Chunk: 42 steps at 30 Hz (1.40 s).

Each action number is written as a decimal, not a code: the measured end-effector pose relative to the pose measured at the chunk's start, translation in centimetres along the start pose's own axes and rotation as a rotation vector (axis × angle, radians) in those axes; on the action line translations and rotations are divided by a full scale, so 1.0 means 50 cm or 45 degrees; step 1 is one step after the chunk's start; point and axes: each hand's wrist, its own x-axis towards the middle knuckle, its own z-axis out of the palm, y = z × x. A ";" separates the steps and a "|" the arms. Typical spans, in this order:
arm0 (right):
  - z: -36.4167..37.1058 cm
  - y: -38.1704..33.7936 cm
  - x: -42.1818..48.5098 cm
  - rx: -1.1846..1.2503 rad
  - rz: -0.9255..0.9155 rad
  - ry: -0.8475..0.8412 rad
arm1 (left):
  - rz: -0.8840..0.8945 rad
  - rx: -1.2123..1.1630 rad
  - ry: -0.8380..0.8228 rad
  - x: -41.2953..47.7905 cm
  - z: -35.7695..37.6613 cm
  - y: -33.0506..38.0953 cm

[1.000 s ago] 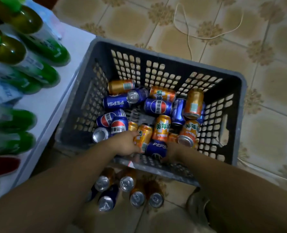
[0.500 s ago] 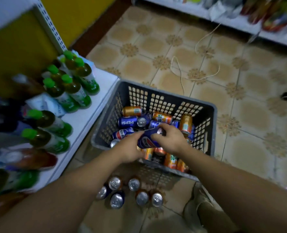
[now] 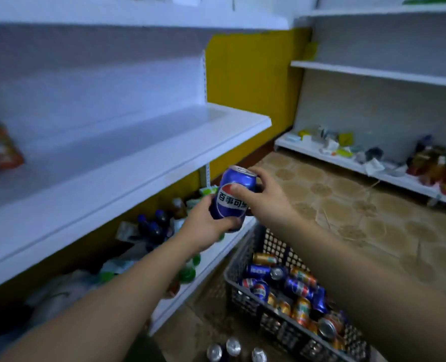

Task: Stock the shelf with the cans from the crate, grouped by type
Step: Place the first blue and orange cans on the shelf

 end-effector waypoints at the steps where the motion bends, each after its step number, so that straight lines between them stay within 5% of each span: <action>1: 0.032 -0.031 -0.007 -0.012 -0.039 -0.014 | 0.014 0.022 0.040 -0.026 -0.038 0.012; 10: 0.314 -0.219 -0.076 -0.005 -0.232 -0.279 | 0.006 0.209 0.322 -0.246 -0.363 0.021; 17: 0.482 -0.251 -0.105 -0.032 -0.273 -0.543 | -0.410 0.959 0.611 -0.428 -0.593 -0.092; 23: 0.638 -0.257 -0.130 -0.071 -0.326 -0.770 | -0.942 1.158 0.579 -0.588 -0.738 -0.198; 28: 0.777 -0.260 -0.152 -0.057 -0.375 -0.899 | -1.080 1.155 0.654 -0.656 -0.792 -0.224; 42: 1.097 -0.301 -0.153 -0.161 -0.485 -1.132 | -1.036 1.219 0.737 -0.659 -0.793 -0.257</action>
